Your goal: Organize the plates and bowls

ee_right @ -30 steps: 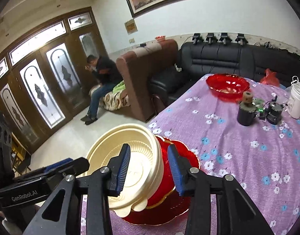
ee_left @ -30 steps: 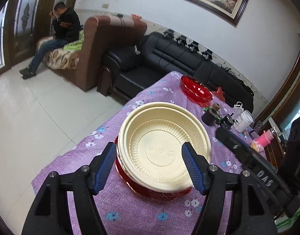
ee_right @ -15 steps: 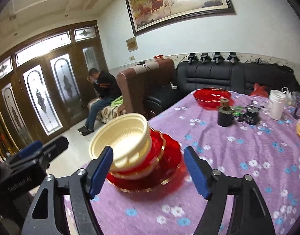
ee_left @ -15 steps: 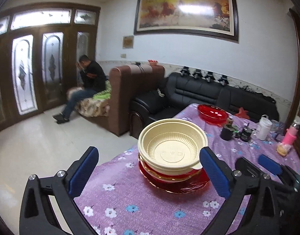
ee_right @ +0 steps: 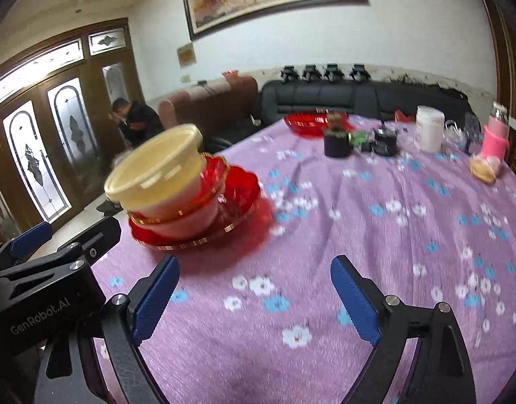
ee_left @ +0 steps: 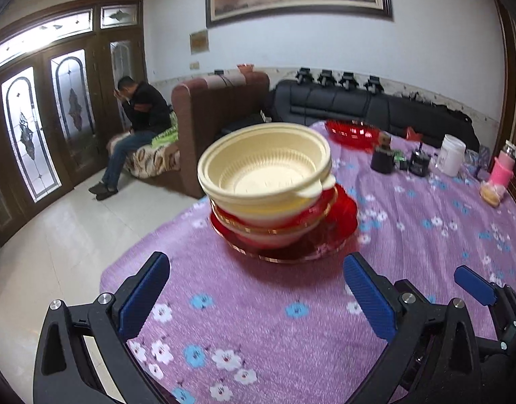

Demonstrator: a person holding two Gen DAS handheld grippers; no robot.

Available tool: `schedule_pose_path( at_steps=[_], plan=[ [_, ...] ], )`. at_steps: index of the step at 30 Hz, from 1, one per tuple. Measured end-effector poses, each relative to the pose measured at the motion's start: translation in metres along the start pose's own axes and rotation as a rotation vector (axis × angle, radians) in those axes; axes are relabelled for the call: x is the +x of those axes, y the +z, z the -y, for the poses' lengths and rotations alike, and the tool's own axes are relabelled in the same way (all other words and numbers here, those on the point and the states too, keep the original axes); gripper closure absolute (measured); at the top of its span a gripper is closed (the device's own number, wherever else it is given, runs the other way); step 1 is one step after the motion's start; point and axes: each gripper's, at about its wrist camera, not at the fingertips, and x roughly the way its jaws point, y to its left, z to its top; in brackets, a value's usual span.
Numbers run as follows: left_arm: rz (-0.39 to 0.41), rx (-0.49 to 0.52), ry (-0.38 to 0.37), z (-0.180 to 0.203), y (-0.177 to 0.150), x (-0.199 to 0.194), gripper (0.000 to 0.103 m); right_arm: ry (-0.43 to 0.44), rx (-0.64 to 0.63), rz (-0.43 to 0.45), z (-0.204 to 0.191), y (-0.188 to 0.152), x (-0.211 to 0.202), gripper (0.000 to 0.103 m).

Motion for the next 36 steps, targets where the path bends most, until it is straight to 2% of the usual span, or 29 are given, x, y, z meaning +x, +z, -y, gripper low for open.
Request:
schedule_pose_path(
  at_steps=[18, 36],
  plan=[
    [-0.094, -0.035, -0.037, -0.018, -0.014, 0.017, 0.0, -0.006, -0.045, -0.065, -0.025, -0.012, 0.008, 0.008],
    [-0.122, -0.038, -0.049, -0.019, -0.017, 0.024, 0.0, 0.0, -0.037, -0.101, -0.029, -0.017, 0.015, 0.008]
  ],
)
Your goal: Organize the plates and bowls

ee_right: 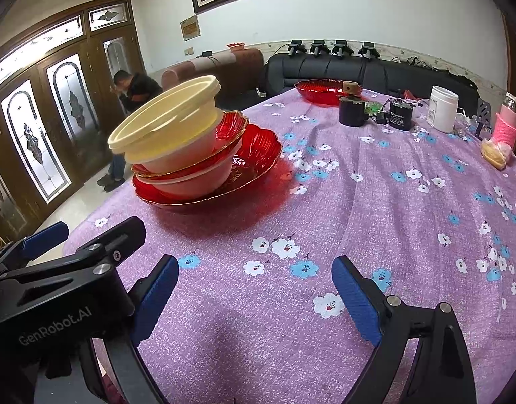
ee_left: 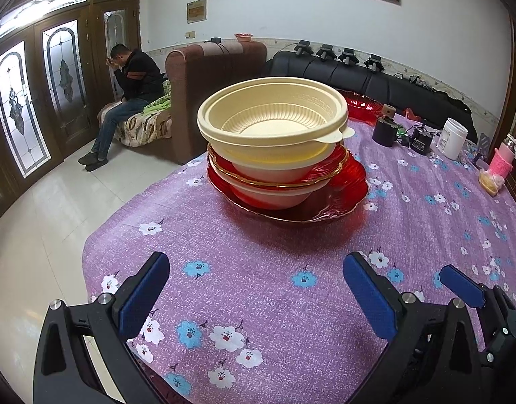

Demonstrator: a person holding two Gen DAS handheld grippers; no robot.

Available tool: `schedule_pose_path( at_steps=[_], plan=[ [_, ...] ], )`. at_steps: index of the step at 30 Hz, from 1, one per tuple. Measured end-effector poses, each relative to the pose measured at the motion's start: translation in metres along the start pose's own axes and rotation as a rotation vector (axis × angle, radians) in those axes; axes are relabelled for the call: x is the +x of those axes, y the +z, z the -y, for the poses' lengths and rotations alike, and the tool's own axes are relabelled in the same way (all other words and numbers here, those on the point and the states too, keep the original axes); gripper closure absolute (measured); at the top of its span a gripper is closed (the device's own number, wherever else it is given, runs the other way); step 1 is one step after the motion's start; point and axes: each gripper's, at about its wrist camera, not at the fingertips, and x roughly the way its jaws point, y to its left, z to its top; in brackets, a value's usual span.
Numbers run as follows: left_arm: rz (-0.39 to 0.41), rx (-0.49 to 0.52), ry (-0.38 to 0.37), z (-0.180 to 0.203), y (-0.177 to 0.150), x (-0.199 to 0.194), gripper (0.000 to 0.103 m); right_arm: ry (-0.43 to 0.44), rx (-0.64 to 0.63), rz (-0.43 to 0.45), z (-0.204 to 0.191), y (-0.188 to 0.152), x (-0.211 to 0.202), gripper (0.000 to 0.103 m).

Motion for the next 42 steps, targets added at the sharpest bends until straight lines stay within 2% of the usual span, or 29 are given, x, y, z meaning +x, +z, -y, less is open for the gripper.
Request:
schedule_pose_path(
  at_steps=[14, 17, 19, 24, 26, 29, 32, 37, 39, 42],
  plan=[
    [-0.011, -0.025, -0.021, -0.014, 0.002, 0.006, 0.0, 0.001, 0.06, -0.027, 0.015, -0.002, 0.007, 0.008],
    [0.023, -0.094, -0.055, -0.032, 0.01, -0.004, 0.0, -0.041, 0.026, 0.018, 0.016, 0.012, -0.007, 0.008],
    [0.036, -0.118, -0.052, -0.042, 0.015, -0.009, 0.0, -0.064, -0.002, 0.058, 0.017, 0.028, -0.018, 0.008],
    [0.057, -0.167, -0.063, -0.066, 0.024, -0.016, 0.0, -0.153, -0.02, 0.134, 0.018, 0.081, -0.026, 0.008],
    [0.067, -0.178, -0.056, -0.076, 0.028, -0.016, 0.0, -0.173, -0.059, 0.153, 0.009, 0.105, -0.02, 0.008],
    [0.065, -0.194, -0.045, -0.09, 0.031, -0.013, 0.0, -0.24, -0.189, 0.199, -0.023, 0.146, 0.0, 0.008],
    [0.05, -0.204, -0.031, -0.104, 0.032, -0.006, 0.0, -0.311, -0.313, 0.198, -0.054, 0.171, 0.03, 0.008],
    [0.045, -0.241, -0.026, -0.127, 0.034, -0.001, 0.0, -0.468, -0.455, 0.153, -0.082, 0.189, 0.079, 0.008],
    [0.051, -0.247, -0.031, -0.131, 0.034, 0.0, 0.0, -0.482, -0.465, 0.098, -0.081, 0.19, 0.097, 0.008],
    [0.063, -0.242, -0.043, -0.131, 0.034, -0.001, 0.0, -0.452, -0.425, 0.104, -0.073, 0.19, 0.095, 0.008]
  ],
)
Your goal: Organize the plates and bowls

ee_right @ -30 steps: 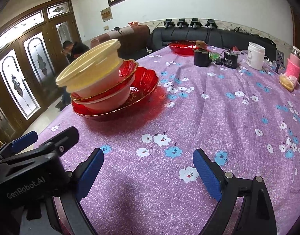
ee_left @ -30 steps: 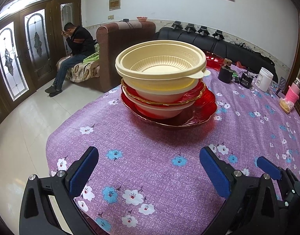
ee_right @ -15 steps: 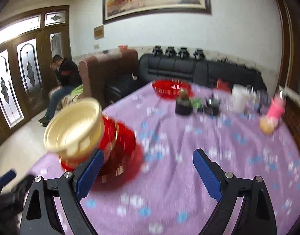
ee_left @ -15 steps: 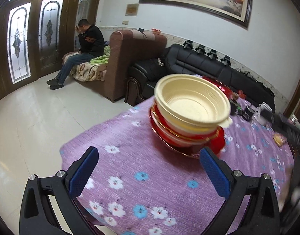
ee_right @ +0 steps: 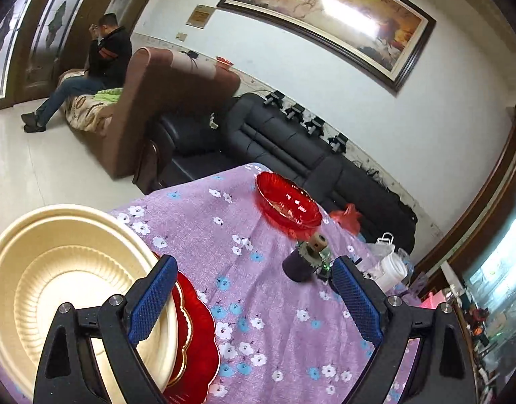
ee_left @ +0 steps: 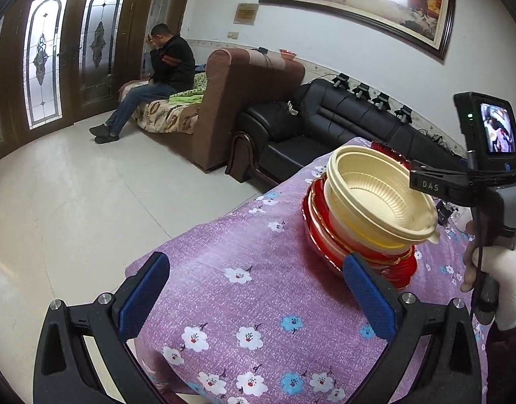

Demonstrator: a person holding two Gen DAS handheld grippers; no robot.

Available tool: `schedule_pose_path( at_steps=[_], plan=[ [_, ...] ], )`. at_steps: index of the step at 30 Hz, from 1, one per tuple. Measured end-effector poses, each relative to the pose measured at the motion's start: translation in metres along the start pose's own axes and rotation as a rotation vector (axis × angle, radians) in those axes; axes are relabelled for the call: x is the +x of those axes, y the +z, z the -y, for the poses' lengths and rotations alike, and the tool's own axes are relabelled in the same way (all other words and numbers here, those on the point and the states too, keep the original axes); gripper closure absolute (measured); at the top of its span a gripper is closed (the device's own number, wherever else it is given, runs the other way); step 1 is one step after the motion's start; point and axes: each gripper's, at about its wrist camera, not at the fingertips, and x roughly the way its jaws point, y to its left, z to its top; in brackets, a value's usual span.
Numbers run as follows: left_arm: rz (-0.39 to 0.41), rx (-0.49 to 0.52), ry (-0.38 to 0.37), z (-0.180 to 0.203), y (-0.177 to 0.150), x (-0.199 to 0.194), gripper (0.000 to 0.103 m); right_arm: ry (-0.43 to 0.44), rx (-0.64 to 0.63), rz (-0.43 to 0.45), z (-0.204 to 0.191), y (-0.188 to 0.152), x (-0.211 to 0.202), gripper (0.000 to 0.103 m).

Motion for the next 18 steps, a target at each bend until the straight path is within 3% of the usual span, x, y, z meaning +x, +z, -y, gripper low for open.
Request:
schedule_pose_path(
  at_steps=[5, 11, 14, 18],
  plan=[
    [0.04, 0.034, 0.01, 0.01, -0.001, -0.005, 0.0, 0.068, 0.137, 0.097, 0.03, -0.007, -0.039, 0.008],
    [0.093, 0.09, 0.024, 0.034, -0.007, -0.016, 0.0, 0.198, 0.318, 0.206, 0.064, -0.054, -0.1, 0.001],
    [0.087, 0.137, 0.016, 0.055, -0.013, -0.015, 0.0, 0.23, 0.363, 0.19, 0.071, -0.088, -0.111, 0.001],
    [0.042, 0.193, -0.03, 0.086, -0.021, -0.011, 0.0, 0.287, 0.438, 0.087, 0.076, -0.124, -0.098, 0.001]
  ],
)
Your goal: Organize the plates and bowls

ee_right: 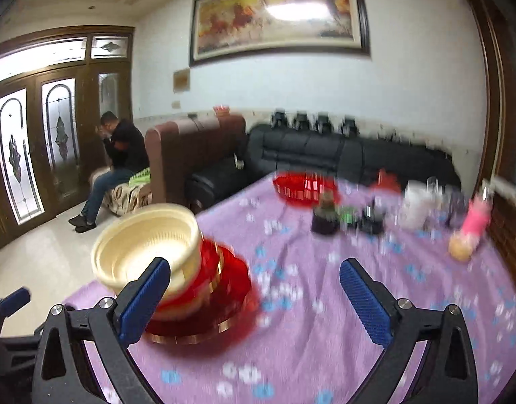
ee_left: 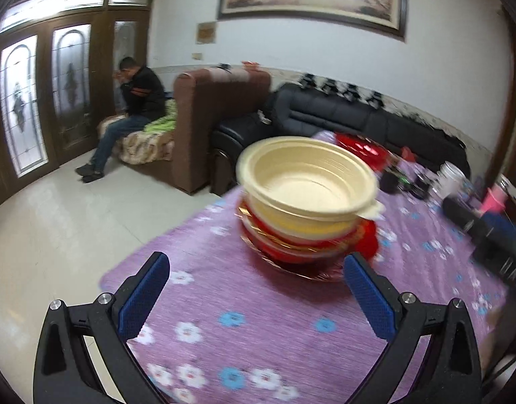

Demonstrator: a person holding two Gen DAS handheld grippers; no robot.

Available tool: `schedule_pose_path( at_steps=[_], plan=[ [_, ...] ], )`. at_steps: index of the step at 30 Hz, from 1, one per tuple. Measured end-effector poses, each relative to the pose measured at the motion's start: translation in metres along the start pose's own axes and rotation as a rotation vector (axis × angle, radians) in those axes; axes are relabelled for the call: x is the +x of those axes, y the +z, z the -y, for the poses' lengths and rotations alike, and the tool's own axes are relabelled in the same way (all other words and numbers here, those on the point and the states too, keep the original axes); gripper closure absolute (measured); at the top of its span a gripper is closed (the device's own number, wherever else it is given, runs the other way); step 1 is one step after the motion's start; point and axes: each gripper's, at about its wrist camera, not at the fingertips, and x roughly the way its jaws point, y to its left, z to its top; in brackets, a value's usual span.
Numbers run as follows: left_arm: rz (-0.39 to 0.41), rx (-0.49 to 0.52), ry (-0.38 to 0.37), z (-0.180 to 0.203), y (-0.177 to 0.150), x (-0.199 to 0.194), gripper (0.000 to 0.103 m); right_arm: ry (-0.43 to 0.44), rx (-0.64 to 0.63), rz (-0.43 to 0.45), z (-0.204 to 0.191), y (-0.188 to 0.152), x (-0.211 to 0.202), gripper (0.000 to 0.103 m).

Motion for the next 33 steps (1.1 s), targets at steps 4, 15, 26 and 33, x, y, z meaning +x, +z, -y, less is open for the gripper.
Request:
schedule_pose_path(
  at_steps=[4, 15, 26, 33],
  plan=[
    [-0.023, 0.039, -0.008, 0.024, -0.001, 0.002, 0.0, 0.013, 0.087, -0.083, 0.023, -0.029, 0.012, 0.001],
    [-0.018, 0.043, 0.02, 0.05, 0.012, 0.008, 0.0, 0.083, 0.169, -0.187, 0.051, -0.06, 0.016, 0.001],
    [-0.023, 0.088, 0.076, 0.071, 0.005, 0.018, 0.0, 0.109, 0.139, -0.197, 0.047, -0.062, 0.017, 0.001],
    [-0.088, 0.12, 0.086, 0.072, -0.009, 0.034, 0.0, 0.118, 0.116, -0.236, 0.036, -0.07, 0.026, 0.001]
  ],
)
